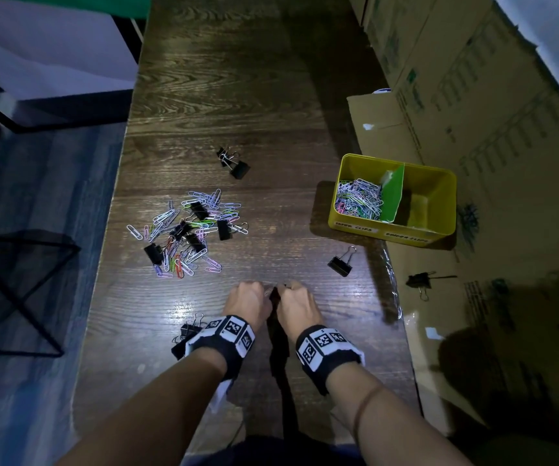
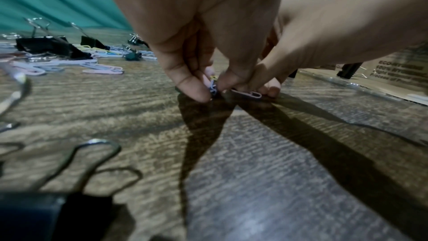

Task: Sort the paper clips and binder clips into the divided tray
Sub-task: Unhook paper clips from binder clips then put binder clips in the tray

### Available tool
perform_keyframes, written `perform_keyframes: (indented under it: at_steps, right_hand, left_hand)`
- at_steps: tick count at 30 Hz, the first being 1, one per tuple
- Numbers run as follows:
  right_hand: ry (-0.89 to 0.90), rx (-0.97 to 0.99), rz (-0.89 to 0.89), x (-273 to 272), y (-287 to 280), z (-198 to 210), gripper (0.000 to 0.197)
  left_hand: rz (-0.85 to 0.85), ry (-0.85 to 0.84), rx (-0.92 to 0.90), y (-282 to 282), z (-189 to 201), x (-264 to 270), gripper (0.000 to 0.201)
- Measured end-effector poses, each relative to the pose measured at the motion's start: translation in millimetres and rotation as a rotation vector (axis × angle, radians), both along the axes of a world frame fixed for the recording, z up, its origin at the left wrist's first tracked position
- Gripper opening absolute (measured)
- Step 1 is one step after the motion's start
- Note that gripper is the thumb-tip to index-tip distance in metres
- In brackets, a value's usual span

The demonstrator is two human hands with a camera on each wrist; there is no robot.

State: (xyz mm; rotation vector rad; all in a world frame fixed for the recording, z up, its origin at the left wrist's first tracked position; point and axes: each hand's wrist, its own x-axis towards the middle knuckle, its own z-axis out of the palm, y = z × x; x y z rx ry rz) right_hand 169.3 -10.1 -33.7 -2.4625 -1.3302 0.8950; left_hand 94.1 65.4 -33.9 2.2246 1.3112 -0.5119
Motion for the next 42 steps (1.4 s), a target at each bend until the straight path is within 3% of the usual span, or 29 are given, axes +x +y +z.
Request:
perform_keyframes:
  at_steps: [9, 17, 27, 42]
  right_hand:
    - [0.005, -0.028, 0.070, 5.3, 10.9, 6.5, 0.024]
    - [-0.205, -0.065, 0.445, -4.1, 4.1, 12.7, 0.036]
    - [-0.241, -0.094, 0.628, -6.8, -17.8, 16.9, 0.029]
    - [-0.256, -0.095, 0.538, -11.2, 9.2, 29.6, 0.030]
  left_hand:
    - [0.059, 0.030, -0.004, 6.8, 2.0, -7.1, 0.032]
    - [-0.032, 0.040, 0.035, 7.4, -0.1, -10.2, 0.028]
    - [0.082, 0.024, -0.020, 6.9, -0.1, -8.8, 0.030]
    - [0.011, -0.048, -0.030, 15.4, 3.2, -14.8, 0.024]
